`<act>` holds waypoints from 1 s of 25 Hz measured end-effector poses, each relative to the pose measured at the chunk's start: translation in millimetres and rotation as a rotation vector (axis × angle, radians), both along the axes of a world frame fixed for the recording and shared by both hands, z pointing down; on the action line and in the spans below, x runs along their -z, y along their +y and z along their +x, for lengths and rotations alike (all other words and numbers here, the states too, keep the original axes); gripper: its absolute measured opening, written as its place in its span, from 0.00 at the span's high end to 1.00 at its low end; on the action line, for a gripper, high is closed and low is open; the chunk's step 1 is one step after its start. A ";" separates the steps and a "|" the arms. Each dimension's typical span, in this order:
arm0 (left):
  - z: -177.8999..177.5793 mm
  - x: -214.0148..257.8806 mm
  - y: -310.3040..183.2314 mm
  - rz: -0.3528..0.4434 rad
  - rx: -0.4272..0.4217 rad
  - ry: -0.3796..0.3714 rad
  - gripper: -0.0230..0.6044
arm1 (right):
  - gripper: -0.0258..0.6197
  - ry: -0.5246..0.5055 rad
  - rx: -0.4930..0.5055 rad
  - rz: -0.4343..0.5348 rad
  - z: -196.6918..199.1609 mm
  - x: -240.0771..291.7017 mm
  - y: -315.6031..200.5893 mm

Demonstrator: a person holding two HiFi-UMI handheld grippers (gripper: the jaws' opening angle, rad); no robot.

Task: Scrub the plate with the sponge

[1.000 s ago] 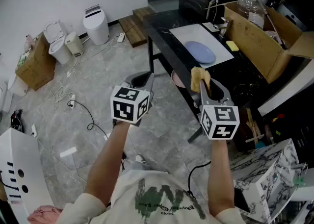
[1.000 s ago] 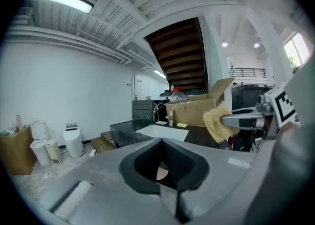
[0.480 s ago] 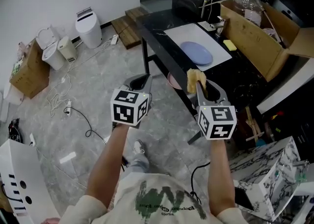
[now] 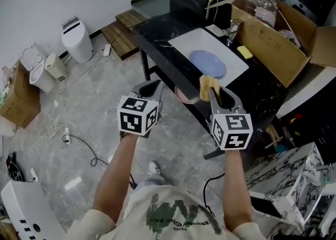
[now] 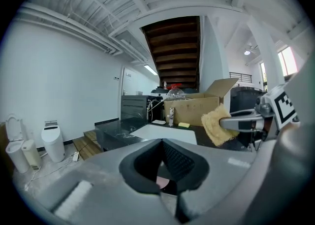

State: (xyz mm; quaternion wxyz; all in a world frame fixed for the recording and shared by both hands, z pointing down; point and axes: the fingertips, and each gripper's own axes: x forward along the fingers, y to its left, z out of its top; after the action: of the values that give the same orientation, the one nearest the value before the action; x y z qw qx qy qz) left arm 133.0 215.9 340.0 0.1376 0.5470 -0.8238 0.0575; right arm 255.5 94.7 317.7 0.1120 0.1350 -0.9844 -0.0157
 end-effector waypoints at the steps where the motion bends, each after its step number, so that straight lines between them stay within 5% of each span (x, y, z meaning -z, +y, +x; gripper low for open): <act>1: -11.0 0.3 -3.7 0.001 -0.014 0.002 0.96 | 0.85 0.000 -0.014 -0.002 -9.2 0.9 -2.3; 13: -93.6 -6.5 -38.9 -0.034 -0.188 0.025 0.96 | 0.85 0.017 -0.156 -0.006 -85.0 4.1 -17.6; 25: -120.5 -13.6 -46.6 -0.028 -0.254 0.048 0.96 | 0.85 0.028 -0.252 -0.003 -96.6 2.8 -18.6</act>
State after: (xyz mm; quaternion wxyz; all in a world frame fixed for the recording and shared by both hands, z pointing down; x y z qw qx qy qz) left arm 12.5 169.3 353.7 0.1566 0.6463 -0.7433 0.0728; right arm 158.9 76.1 314.9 0.1267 0.2575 -0.9579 -0.0021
